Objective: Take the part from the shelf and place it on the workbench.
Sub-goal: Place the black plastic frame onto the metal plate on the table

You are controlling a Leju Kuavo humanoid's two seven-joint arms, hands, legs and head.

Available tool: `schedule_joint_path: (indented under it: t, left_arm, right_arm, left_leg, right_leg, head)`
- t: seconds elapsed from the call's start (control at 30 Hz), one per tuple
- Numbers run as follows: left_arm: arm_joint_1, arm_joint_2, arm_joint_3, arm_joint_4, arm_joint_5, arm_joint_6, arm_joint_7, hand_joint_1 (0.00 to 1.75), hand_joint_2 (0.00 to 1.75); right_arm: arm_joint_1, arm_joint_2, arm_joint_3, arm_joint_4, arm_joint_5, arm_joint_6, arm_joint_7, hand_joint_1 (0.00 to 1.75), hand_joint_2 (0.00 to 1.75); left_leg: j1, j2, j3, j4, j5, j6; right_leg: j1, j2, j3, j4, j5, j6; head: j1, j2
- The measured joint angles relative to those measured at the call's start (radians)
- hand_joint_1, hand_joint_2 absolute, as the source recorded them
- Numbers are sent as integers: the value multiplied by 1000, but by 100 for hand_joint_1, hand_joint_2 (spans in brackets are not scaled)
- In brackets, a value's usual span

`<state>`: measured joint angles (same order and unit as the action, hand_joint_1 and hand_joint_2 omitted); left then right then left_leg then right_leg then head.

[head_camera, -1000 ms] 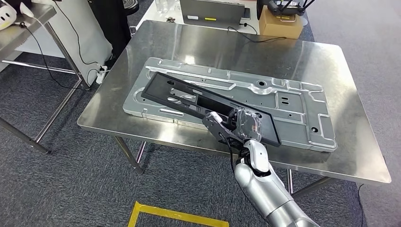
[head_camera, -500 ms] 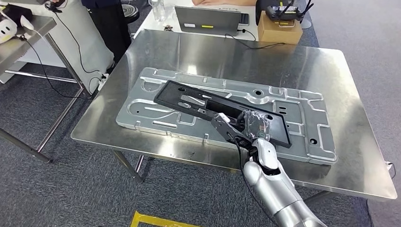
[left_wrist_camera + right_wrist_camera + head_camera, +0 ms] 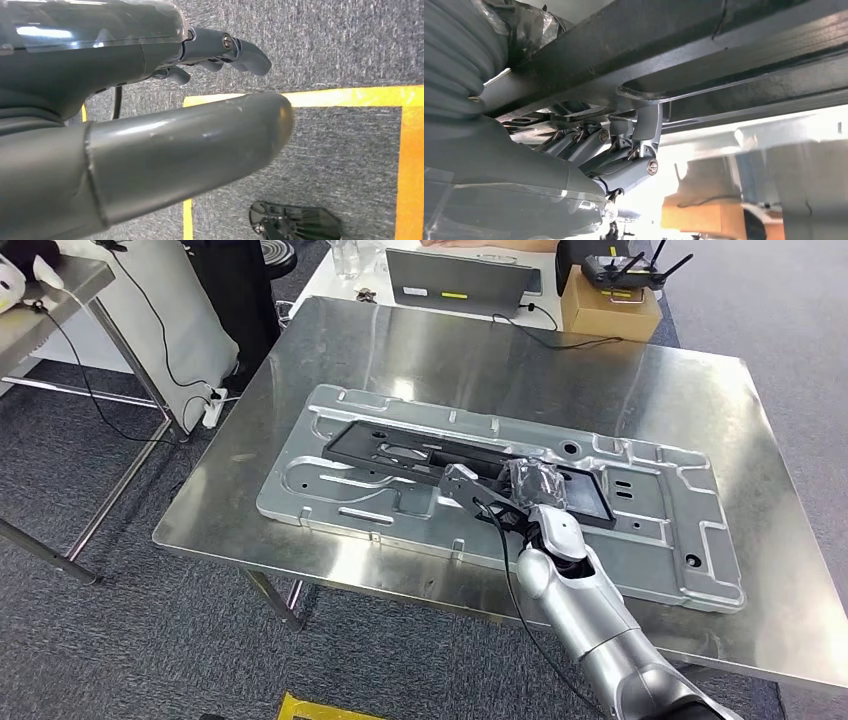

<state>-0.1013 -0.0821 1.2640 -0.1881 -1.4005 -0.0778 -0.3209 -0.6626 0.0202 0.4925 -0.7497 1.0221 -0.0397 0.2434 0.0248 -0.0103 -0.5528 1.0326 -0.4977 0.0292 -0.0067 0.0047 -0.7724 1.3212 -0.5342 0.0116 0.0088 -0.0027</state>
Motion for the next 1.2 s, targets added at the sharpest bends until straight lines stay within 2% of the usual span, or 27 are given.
schedule_joint_path:
  t: [0.03,0.1,0.13,0.17,0.2,0.23,0.3,0.33,0.4,0.47,0.5,0.53,0.6,0.63,0.67,0.7,0.77,0.83,0.87,0.93,0.97,1.0,1.03,1.1,1.13,1.17,1.2]
  left_arm:
    - [0,0,0,0,0,0,0,0,0]
    - [2,0,0,0,-1,0,0,0,0]
    - [0,0,1,0,-2,0,0,0,0]
    - [-1,0,1,0,-2,0,0,0,0]
    - [-2,-1,1,0,-3,-1,1,0,0]
    - [-5,-1,1,0,-3,-1,1,0,44]
    - [-5,-1,1,0,-4,0,1,0,131]
    - [-6,0,1,0,-5,0,1,0,175]
    - [-7,2,1,0,-9,2,2,0,87]
    - [-6,7,1,0,-8,2,1,0,0]
    - [-4,8,1,0,-6,1,1,0,0]
    - [-2,9,1,0,-3,0,0,0,0]
    - [1,11,1,0,0,0,-1,0,0]
    - [2,11,1,0,2,0,-1,0,0]
    - [2,12,1,0,3,-1,-2,0,0]
    - [2,13,1,0,4,-1,-2,0,0]
    - [4,15,1,0,4,-1,-3,0,0]
    - [6,15,1,0,5,-1,-3,0,0]
    - [7,15,1,0,5,-1,-3,0,0]
    - [7,15,1,0,5,-1,-3,0,0]
    - [7,15,1,0,5,-1,-3,0,0]
    - [7,15,1,0,5,-2,-3,0,0]
    - [7,15,1,0,5,-1,-3,0,0]
    - [8,15,1,0,5,-1,-3,0,0]
    - [7,15,1,0,5,-1,-3,0,0]
    - [7,15,1,0,5,-2,-3,0,0]
    - [7,15,1,0,6,-2,-3,0,0]
  right_arm:
    - [-1,1,0,6,0,2,0,175,175]
    - [-9,2,1,18,0,5,-2,175,175]
    - [-16,3,2,26,0,9,-4,175,175]
    - [-23,7,5,34,-1,14,-8,175,175]
    - [-29,11,8,44,-3,19,-12,175,175]
    - [-35,15,11,51,-4,22,-15,131,131]
    - [-46,27,16,64,-5,27,-21,44,44]
    - [-51,33,19,71,-6,29,-24,0,0]
    - [-55,45,28,91,-12,35,-31,0,0]
    - [-52,56,37,110,-18,39,-37,0,0]
    - [-50,61,40,119,-19,40,-41,0,0]
    - [-50,66,42,128,-21,40,-43,0,0]
    - [-53,73,46,141,-24,40,-49,0,0]
    - [-56,76,48,147,-26,40,-51,0,0]
    - [-58,79,50,152,-27,40,-54,0,0]
    - [-60,81,53,157,-29,40,-56,0,0]
    - [-62,85,57,165,-32,40,-59,0,0]
    - [-64,86,58,171,-33,40,-60,0,0]
    - [-66,86,58,174,-33,40,-60,0,0]
    - [-68,86,59,180,-33,40,-60,0,0]
    - [-67,86,60,183,-33,40,-60,0,0]
    - [-66,86,61,186,-33,40,-60,0,0]
    - [-66,86,62,188,-33,40,-60,0,0]
    - [-67,86,64,189,-33,40,-60,0,0]
    - [-69,86,65,190,-33,40,-60,0,0]
    - [-71,87,66,190,-33,40,-60,0,0]
    - [-73,87,67,190,-33,40,-61,0,0]
  left_leg:
    - [0,-2,11,0,-8,-2]
    - [0,-6,32,-3,-25,-6]
    - [-1,-7,40,-5,-31,-10]
    - [0,-6,45,-8,-36,-16]
    - [2,-5,48,-13,-38,-22]
    - [1,-4,53,-19,-39,-28]
    - [1,0,60,-24,-49,-36]
    - [0,2,54,-5,-62,-40]
    - [1,5,2,95,-101,-46]
    - [1,5,-77,214,-129,-53]
    - [1,5,-102,236,-118,-56]
    - [2,5,-108,218,-85,-58]
    - [3,7,-78,108,-2,-60]
    - [2,7,-59,56,23,-59]
    - [0,7,-48,26,31,-54]
    - [-2,6,-44,18,25,-48]
    - [-2,4,-43,11,26,-34]
    - [1,4,-39,4,30,-22]
    - [3,5,-37,1,32,-16]
    - [4,5,-36,0,31,-10]
    - [3,5,-35,0,30,-9]
    - [4,5,-34,0,29,-9]
    - [4,4,-32,0,28,-9]
    - [5,3,-24,0,22,-14]
    - [4,2,-20,0,19,-17]
    - [3,2,-19,-1,17,-22]
    - [3,2,-18,-2,16,-28]
  right_leg:
    - [0,0,2,-30,39,-3]
    - [5,0,42,-152,130,-16]
    - [10,1,61,-201,157,-24]
    - [15,1,74,-231,168,-30]
    - [20,2,78,-238,161,-35]
    - [24,2,83,-248,157,-40]
    - [16,1,109,-284,141,-48]
    - [12,1,125,-303,136,-51]
    - [10,0,147,-321,128,-56]
    - [11,1,154,-320,120,-60]
    - [11,2,156,-316,115,-60]
    - [11,2,159,-310,109,-59]
    - [9,4,162,-294,94,-52]
    - [10,4,160,-284,87,-47]
    - [11,5,157,-277,83,-42]
    - [13,6,154,-273,82,-38]
    - [15,7,149,-270,81,-31]
    - [13,6,140,-248,64,-22]
    - [11,4,124,-212,43,-16]
    - [5,2,65,-91,-15,-7]
    - [2,1,35,-33,-34,-4]
    - [-1,1,16,-2,-35,-3]
    - [-3,0,16,-10,-16,-2]
    - [-6,0,67,-126,58,-7]
    - [-3,0,99,-189,84,-10]
    - [0,0,122,-238,97,-13]
    - [3,1,133,-262,98,-15]
  head:
    - [0,0]
    - [0,0]
    - [-1,0]
    - [-1,0]
    - [0,0]
    - [0,0]
    - [0,0]
    - [0,0]
    - [-2,0]
    - [-3,0]
    - [-3,0]
    - [-3,0]
    - [-3,0]
    - [-3,0]
    - [-3,0]
    - [-3,0]
    - [-3,0]
    - [-2,0]
    - [-2,0]
    - [-2,0]
    - [-2,0]
    - [-2,0]
    - [-2,0]
    - [-2,0]
    - [-2,0]
    - [-2,0]
    - [-2,0]
